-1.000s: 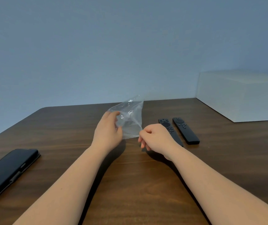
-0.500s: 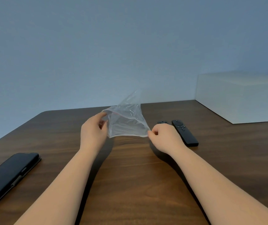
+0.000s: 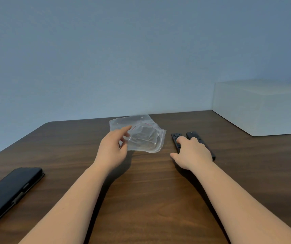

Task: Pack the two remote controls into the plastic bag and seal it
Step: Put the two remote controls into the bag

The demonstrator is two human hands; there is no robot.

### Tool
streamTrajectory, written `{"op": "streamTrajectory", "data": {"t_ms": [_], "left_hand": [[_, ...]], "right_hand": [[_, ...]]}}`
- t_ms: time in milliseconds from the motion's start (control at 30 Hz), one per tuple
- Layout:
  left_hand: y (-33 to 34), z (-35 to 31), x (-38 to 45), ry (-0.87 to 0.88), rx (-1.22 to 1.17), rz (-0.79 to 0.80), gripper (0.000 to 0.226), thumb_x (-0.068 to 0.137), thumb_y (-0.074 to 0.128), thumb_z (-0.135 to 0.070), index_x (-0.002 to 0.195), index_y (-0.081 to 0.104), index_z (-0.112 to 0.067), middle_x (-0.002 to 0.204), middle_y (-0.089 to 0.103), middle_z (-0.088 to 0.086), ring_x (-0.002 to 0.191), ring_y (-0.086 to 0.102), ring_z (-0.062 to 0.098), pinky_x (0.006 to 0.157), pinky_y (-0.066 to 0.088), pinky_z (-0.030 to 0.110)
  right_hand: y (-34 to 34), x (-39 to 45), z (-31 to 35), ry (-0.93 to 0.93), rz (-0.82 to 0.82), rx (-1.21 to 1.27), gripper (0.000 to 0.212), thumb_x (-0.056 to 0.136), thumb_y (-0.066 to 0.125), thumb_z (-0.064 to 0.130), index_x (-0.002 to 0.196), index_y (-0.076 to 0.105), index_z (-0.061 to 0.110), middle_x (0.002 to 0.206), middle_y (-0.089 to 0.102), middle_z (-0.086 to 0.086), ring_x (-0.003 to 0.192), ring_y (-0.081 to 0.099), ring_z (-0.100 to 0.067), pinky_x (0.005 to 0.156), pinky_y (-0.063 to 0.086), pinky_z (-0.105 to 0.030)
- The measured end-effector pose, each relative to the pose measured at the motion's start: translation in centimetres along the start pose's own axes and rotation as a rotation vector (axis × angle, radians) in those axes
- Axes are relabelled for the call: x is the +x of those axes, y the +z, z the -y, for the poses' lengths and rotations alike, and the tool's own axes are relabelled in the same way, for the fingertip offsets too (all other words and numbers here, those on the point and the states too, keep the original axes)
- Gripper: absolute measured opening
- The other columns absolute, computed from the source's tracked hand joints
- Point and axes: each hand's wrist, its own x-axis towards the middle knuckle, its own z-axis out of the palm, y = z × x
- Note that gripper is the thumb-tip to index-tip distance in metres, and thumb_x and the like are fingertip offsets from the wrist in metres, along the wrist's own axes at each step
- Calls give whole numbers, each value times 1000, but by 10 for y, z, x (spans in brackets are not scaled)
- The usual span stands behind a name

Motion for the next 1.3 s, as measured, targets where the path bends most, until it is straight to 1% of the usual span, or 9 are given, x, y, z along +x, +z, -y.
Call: {"op": "streamTrajectory", "data": {"t_ms": [167, 367, 500, 633, 800, 900, 1100, 1233, 1300], "left_hand": [[2, -4, 0, -58, -38, -50, 36, 85, 62, -14, 119, 58, -23, 85, 65, -8, 67, 52, 2, 75, 45, 27], [3, -3, 0, -78, 35, -42, 17, 84, 64, -20, 100, 70, -20, 89, 71, -4, 78, 57, 9, 76, 48, 28], [5, -4, 0, -87, 23, -73, 12, 84, 63, -18, 93, 72, -18, 89, 72, -2, 77, 57, 11, 74, 45, 26], [2, -3, 2, -209, -44, -160, 13, 86, 60, -19, 93, 71, -18, 88, 67, -8, 79, 56, 9, 76, 42, 24], [-5, -2, 5, -365, -155, -272, 15, 86, 57, -16, 94, 70, -16, 88, 66, -5, 84, 58, 11, 78, 42, 26], [-4, -3, 4, -370, -178, -262, 10, 85, 60, -18, 88, 70, -19, 85, 67, -5, 81, 58, 11, 77, 42, 26], [12, -25, -6, -111, -156, 8, 7, 80, 69, -18, 84, 74, -22, 77, 68, -11, 70, 57, 1, 66, 42, 14], [18, -45, -15, 64, -137, 121, 9, 79, 69, -17, 83, 74, -24, 72, 62, -23, 67, 55, -4, 60, 40, 5], [19, -49, -17, 96, -118, 138, 10, 80, 68, -19, 85, 73, -26, 74, 63, -21, 67, 56, 0, 61, 41, 7]], "right_hand": [[2, 4, -1, 0, -22, 58, 45, 86, 55, 23, 129, 42, 23, 119, 56, -12, 103, 56, -33, 68, 47, -35], [-2, 2, 1, -67, -268, 325, 37, 88, 55, 21, 124, 54, 19, 120, 61, -8, 100, 60, -27, 72, 44, -31], [-15, -13, 9, -283, -509, 625, 33, 87, 58, 20, 119, 60, 21, 117, 64, 2, 104, 58, -16, 80, 43, -26], [-15, -31, 20, -571, -350, 620, 30, 85, 61, 18, 114, 65, 25, 112, 67, 9, 101, 60, -10, 88, 51, -30], [-15, -34, 22, -576, -159, 505, 30, 85, 58, 23, 113, 66, 30, 106, 69, 9, 91, 63, -11, 84, 54, -33], [-15, -31, 21, -537, -90, 393, 32, 84, 56, 26, 115, 64, 30, 113, 69, 8, 100, 61, -14, 89, 52, -34], [-4, -23, 22, -394, -96, 310, 40, 86, 55, 26, 126, 56, 24, 124, 63, -2, 113, 55, -22, 91, 49, -35], [3, -12, 22, -318, -148, 317, 20, 84, 60, 25, 102, 58, 18, 107, 60, -3, 102, 56, -23, 74, 47, -32], [8, -6, 22, -304, -117, 331, 22, 82, 63, 23, 101, 54, 18, 111, 54, -5, 101, 53, -22, 73, 42, -28]]}}
